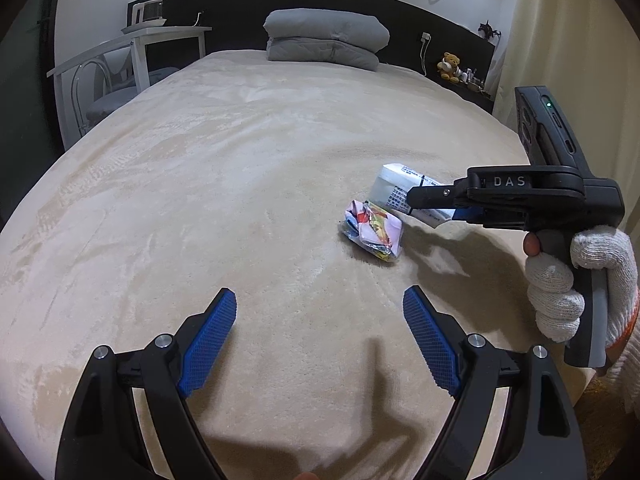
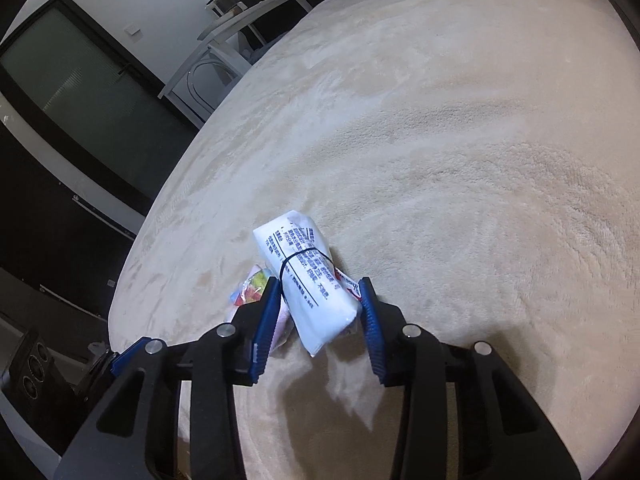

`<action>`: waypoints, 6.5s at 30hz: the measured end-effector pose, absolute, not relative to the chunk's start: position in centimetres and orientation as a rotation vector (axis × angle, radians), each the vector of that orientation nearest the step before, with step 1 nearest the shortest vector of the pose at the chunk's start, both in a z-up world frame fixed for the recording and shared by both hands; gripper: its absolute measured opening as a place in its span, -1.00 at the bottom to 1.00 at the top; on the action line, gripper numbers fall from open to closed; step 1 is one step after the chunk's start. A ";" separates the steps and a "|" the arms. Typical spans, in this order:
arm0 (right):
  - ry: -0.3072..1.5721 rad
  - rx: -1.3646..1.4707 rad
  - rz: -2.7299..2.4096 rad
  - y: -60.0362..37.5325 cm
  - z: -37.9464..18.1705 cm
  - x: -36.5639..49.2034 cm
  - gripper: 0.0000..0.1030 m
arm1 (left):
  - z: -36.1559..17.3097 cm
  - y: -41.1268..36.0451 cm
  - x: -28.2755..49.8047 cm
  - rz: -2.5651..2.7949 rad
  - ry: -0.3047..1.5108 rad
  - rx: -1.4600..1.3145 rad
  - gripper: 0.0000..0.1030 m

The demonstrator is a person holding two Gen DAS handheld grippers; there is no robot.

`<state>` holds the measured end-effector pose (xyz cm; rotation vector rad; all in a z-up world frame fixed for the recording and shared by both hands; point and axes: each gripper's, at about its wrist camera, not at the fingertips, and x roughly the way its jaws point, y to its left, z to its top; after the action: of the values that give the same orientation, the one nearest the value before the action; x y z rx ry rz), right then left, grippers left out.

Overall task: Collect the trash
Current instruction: 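Close the right tool on the white wrapped snack and lift it, then close the left tool on the colorful snack wrapper and lift it, then lower both held items down beside the bed over the clear bin, then open the left tool dropping the wrapper while the right tool releases the white snack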

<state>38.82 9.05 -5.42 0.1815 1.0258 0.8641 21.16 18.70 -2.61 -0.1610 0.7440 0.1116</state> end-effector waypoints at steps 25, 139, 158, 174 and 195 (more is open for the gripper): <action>0.939 0.174 0.881 0.5 -1.3 35.6 -0.38 | -4.6 14.4 29.0 0.118 0.770 0.014 0.83; 1.088 0.218 0.764 -12.8 -9.6 9.5 -0.38 | -8.7 -1.7 3.9 0.025 0.845 -0.384 -0.06; 1.473 0.131 0.562 -10.2 -18.9 11.7 -0.38 | -17.6 -0.9 6.2 0.082 1.248 -0.540 -0.06; 1.537 0.218 0.464 -10.9 -20.9 12.9 -0.13 | -20.4 -0.5 6.9 0.090 1.367 -0.644 0.02; 1.433 0.203 0.526 -11.6 -18.1 12.0 -0.10 | -17.0 -0.1 6.2 0.080 1.251 -0.586 0.31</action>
<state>11.96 -11.65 -18.11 0.2033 1.4325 0.5265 6.17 -0.11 -17.03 -0.5862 1.2507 0.0802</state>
